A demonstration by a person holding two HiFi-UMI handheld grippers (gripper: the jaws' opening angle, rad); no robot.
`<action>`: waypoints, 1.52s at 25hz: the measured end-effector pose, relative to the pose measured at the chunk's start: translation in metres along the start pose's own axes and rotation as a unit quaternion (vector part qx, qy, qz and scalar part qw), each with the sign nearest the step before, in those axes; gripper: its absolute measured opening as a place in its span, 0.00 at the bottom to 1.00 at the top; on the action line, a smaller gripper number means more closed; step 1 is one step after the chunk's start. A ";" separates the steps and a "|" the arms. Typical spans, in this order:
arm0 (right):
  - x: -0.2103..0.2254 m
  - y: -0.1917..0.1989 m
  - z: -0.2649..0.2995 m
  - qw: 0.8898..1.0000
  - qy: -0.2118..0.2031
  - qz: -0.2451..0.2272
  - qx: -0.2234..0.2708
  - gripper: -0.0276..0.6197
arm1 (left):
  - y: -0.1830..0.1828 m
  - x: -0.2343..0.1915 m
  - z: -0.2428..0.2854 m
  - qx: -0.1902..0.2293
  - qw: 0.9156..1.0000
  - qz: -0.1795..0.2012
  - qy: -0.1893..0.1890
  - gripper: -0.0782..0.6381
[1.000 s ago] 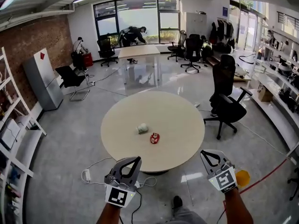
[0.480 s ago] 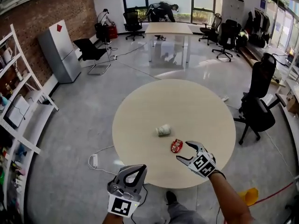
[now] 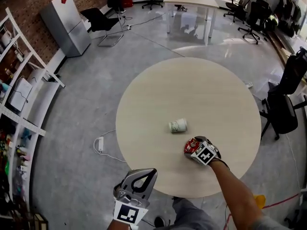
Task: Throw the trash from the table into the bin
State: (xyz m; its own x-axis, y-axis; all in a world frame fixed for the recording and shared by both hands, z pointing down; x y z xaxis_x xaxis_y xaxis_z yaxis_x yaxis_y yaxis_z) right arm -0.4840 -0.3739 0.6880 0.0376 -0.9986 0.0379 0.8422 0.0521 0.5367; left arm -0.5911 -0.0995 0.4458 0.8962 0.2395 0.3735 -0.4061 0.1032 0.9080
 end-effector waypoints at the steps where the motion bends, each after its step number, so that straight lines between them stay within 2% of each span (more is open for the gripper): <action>1: 0.000 -0.002 0.000 1.000 -0.002 -0.002 0.003 0.67 | 0.000 -0.001 -0.001 -0.006 1.000 -0.002 0.001 0.17; 4: -0.017 -0.009 -0.033 0.999 0.024 -0.024 0.043 0.67 | -0.012 0.008 -0.010 0.000 1.000 0.003 0.003 0.17; 7: -0.072 -0.028 -0.117 0.986 0.084 -0.059 0.133 0.67 | -0.036 0.023 -0.042 0.023 0.999 0.021 0.004 0.17; 9: -0.134 -0.039 -0.199 0.966 0.132 -0.087 0.206 0.67 | -0.061 0.038 -0.074 0.048 0.998 0.042 0.005 0.17; 13: -0.290 -0.033 -0.367 0.912 0.209 -0.141 0.324 0.67 | -0.127 0.085 -0.159 0.111 0.990 0.086 0.003 0.17; 14: -0.327 -0.025 -0.400 0.903 0.222 -0.151 0.334 0.67 | -0.144 0.098 -0.180 0.129 0.987 0.095 0.003 0.17; 16: -0.388 -0.004 -0.450 0.897 0.246 -0.155 0.334 0.67 | -0.173 0.121 -0.212 0.164 0.980 0.113 0.009 0.17; 20: -0.453 0.050 -0.514 0.886 0.295 -0.124 0.336 0.67 | -0.213 0.167 -0.228 0.217 0.968 0.115 0.042 0.17; 24: -0.477 0.137 -0.571 0.872 0.362 -0.082 0.319 0.67 | -0.259 0.241 -0.206 0.264 0.950 0.127 0.109 0.17; 26: -0.475 0.182 -0.595 0.864 0.395 -0.052 0.309 0.67 | -0.279 0.275 -0.184 0.284 0.939 0.130 0.141 0.17; 29: -0.457 0.262 -0.628 0.853 0.429 -0.012 0.295 0.67 | -0.304 0.341 -0.132 0.296 0.931 0.118 0.179 0.17; 32: -0.423 0.387 -0.674 0.847 0.453 0.045 0.275 0.67 | -0.346 0.451 -0.045 0.302 0.919 0.100 0.232 0.17; 35: -0.376 0.531 -0.725 0.836 0.475 0.107 0.255 0.67 | -0.400 0.585 0.056 0.303 0.901 0.096 0.296 0.17; 38: -0.321 0.670 -0.753 0.822 0.494 0.152 0.239 0.67 | -0.433 0.716 0.150 0.298 0.883 0.082 0.354 0.17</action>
State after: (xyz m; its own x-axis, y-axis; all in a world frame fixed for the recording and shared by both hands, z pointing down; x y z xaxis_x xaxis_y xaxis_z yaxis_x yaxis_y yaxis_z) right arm 0.4738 -0.0273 0.4008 0.8251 -0.4479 -0.3445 0.4136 0.0633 0.9083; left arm 0.2529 -0.1172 0.3487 0.4126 0.7692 0.4880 -0.1649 -0.4638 0.8705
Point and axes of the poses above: the fingertips, and each gripper's own axes: z forward along the fingers, x to its right, y out of its underside, the point moved 9 cm from there along -z, backward along the fingers, and after that the axes turned 4 degrees about z, right-handed, at the moved point
